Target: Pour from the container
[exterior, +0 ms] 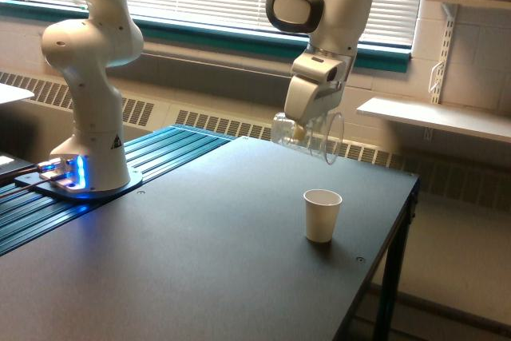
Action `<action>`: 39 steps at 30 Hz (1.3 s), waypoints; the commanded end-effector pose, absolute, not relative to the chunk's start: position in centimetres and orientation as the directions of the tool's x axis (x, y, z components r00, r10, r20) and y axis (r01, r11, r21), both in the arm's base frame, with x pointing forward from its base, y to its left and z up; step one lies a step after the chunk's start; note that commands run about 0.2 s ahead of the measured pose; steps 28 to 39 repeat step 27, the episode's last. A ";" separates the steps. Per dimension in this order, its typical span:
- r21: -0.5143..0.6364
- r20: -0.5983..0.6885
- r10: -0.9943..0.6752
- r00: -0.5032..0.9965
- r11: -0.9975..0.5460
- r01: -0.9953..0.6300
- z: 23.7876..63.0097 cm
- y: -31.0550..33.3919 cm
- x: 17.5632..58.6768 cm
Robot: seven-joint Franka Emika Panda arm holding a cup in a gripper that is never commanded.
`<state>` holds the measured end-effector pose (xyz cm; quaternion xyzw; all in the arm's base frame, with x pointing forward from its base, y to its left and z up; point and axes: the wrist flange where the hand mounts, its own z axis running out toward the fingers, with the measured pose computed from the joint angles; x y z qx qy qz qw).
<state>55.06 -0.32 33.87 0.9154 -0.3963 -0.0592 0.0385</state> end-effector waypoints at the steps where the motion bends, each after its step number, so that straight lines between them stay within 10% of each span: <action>1: 0.038 -0.105 -0.733 0.672 -0.679 -0.734 31.4 -3.3 53.7; 9: 0.150 -0.123 -0.481 0.868 -0.874 -0.462 24.9 4.6 51.2; 27: -0.072 0.101 -0.434 0.895 -0.901 -0.428 35.4 3.9 48.4; 39: -0.072 0.101 -0.434 0.895 -0.901 -0.428 35.4 3.9 48.4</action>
